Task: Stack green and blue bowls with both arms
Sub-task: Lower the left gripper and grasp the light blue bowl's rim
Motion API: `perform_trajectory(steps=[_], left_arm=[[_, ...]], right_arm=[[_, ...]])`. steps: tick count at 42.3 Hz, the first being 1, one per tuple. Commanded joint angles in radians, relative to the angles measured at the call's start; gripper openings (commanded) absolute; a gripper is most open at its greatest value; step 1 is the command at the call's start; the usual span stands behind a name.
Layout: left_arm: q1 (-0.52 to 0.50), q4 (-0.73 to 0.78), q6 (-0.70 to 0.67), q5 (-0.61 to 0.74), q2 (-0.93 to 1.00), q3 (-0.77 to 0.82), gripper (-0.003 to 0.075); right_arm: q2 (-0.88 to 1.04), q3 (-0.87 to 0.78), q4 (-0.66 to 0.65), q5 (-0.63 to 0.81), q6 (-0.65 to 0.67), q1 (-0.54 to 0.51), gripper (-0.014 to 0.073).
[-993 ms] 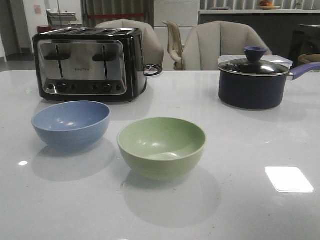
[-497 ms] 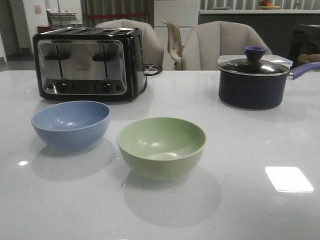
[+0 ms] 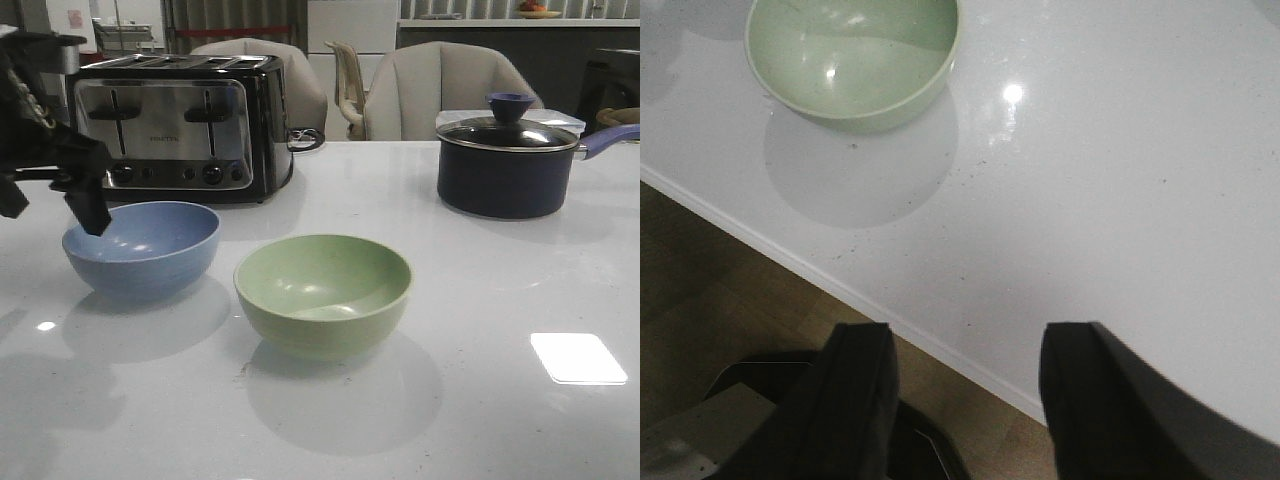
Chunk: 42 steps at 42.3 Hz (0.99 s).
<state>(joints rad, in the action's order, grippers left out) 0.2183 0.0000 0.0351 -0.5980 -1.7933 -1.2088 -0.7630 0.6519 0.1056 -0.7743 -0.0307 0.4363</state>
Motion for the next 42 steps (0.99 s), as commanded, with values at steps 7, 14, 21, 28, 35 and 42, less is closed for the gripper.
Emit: perform_trajectory(steps=[7, 14, 21, 28, 35, 42], left_arm=[[0.008, -0.041, -0.005, 0.085, -0.058, -0.099, 0.0569], [0.008, -0.041, -0.005, 0.083, -0.078, -0.100, 0.0419], [0.008, -0.041, -0.005, 0.045, -0.078, -0.108, 0.0295], [0.008, -0.041, -0.005, 0.009, -0.074, -0.131, 0.0193], [0.006, -0.041, -0.005, -0.065, -0.066, -0.168, 0.0110], [0.006, -0.030, -0.005, -0.103, -0.022, -0.170, 0.0098]], right_arm=[[0.007, 0.026, -0.003, 0.051, 0.004, -0.005, 0.0444], [0.007, 0.026, -0.003, 0.051, 0.004, -0.005, 0.0444], [0.007, 0.026, -0.003, 0.051, 0.004, -0.005, 0.0444], [0.007, 0.026, -0.003, 0.051, 0.004, -0.005, 0.0444], [0.007, 0.026, -0.003, 0.051, 0.004, -0.005, 0.0444], [0.007, 0.026, -0.003, 0.051, 0.004, -0.005, 0.0444]])
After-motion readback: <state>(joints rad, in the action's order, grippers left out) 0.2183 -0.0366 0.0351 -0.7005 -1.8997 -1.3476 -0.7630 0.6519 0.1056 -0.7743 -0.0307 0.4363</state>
